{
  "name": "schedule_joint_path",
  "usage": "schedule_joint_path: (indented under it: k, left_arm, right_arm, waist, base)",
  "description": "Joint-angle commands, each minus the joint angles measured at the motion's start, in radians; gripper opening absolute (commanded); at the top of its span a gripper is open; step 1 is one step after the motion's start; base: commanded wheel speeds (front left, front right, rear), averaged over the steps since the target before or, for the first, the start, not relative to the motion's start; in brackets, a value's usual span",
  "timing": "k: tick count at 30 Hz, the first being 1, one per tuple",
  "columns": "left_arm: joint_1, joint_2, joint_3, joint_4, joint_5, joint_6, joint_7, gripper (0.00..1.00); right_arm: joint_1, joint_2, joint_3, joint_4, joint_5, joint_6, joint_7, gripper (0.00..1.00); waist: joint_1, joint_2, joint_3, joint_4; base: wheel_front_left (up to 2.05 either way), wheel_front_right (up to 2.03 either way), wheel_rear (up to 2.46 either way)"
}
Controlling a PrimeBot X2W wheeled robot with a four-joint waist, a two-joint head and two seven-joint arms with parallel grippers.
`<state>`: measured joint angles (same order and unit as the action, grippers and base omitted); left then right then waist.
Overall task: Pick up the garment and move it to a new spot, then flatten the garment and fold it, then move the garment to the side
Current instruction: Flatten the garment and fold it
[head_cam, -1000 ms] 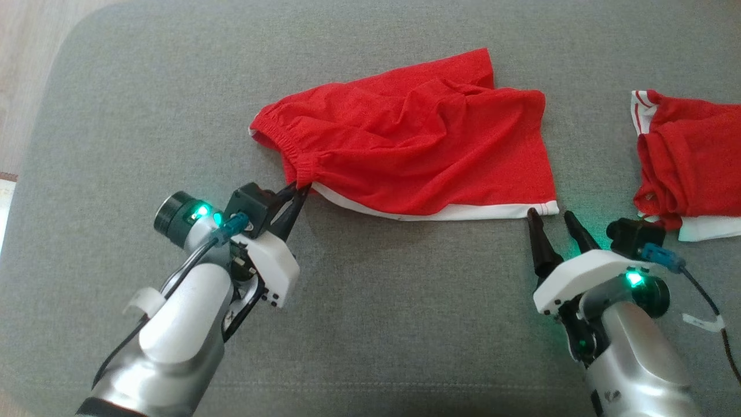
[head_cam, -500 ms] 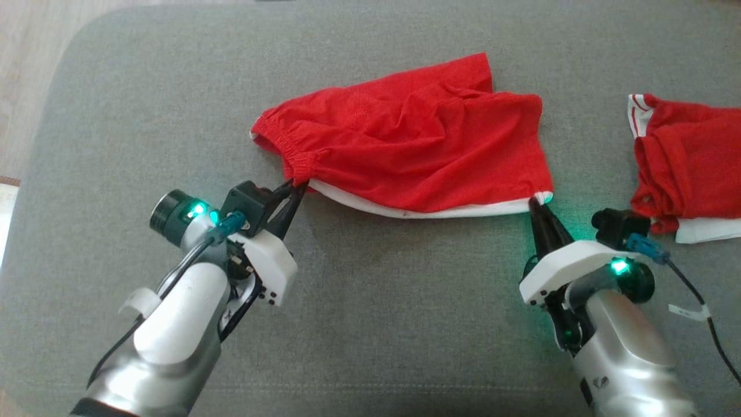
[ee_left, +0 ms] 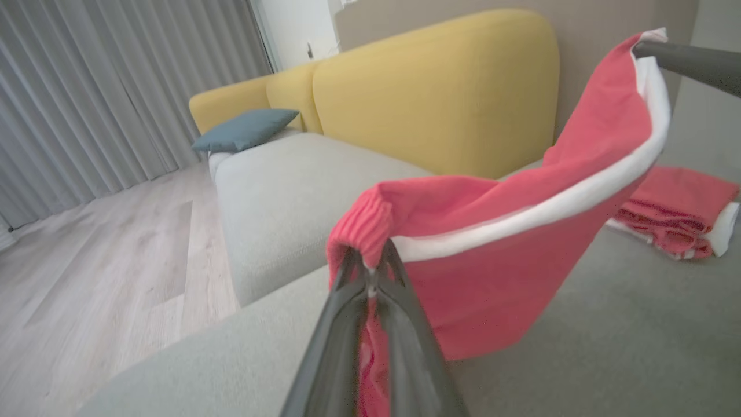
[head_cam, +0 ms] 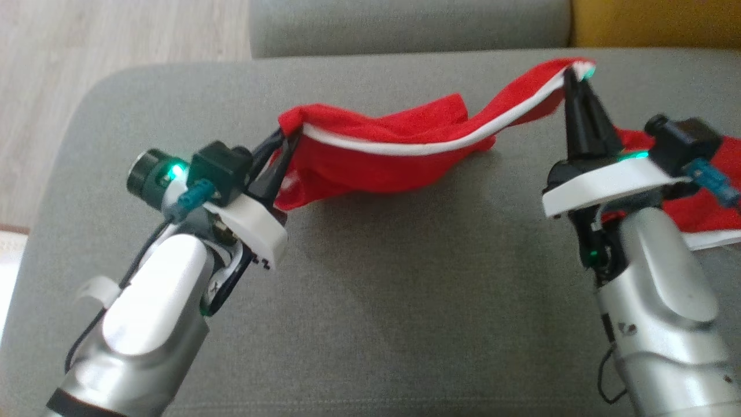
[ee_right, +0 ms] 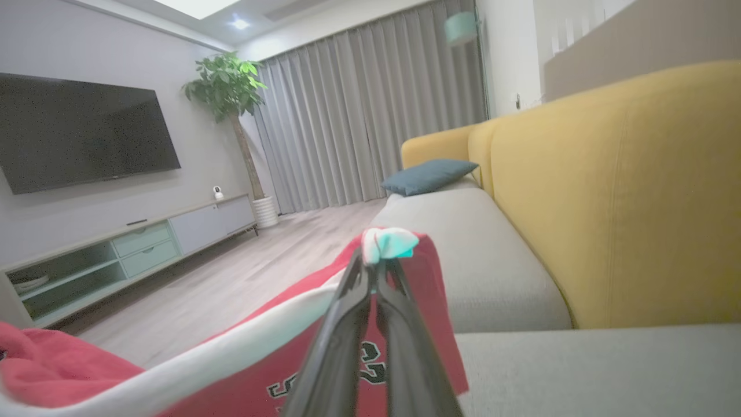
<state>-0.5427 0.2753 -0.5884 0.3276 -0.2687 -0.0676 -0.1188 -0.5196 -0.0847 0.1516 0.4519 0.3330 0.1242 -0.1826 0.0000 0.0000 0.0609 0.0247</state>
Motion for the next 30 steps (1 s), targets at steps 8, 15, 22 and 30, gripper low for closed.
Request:
schedule_joint_path:
  k: [8, 15, 22, 30]
  left_arm:
    - [0.006, 0.079, 0.083, -0.27, -0.035, 0.06, 0.08, 0.0]
    - [0.082, 0.13, 0.125, -0.49, -0.06, 0.114, 0.163, 0.0]
    - [0.085, 0.156, 0.181, -0.625, -0.095, 0.154, 0.227, 0.0]
    - [-0.147, 0.138, 0.208, -0.429, -0.152, 0.083, 0.256, 0.0]
  right_arm:
    - [0.136, 0.0, -0.031, -0.362, -0.003, 0.007, 0.119, 0.0]
    - [0.263, 0.024, -0.089, -0.623, -0.027, 0.007, 0.218, 0.0]
    - [0.288, 0.034, -0.112, -0.787, -0.047, 0.007, 0.326, 0.0]
    - [0.018, 0.034, -0.111, -0.611, -0.003, 0.007, 0.416, 0.0]
  waist:
    - [0.0, 0.0, -0.114, -0.015]
    - [0.0, 0.0, -0.132, -0.023]
    - [0.0, 0.0, -0.115, -0.039]
    - [0.0, 0.0, 0.039, -0.052]
  base:
    - [0.0, 0.0, 0.0]
    - [0.0, 0.0, 0.0]
    - [0.0, 0.0, 0.0]
    - [0.0, 0.0, 0.0]
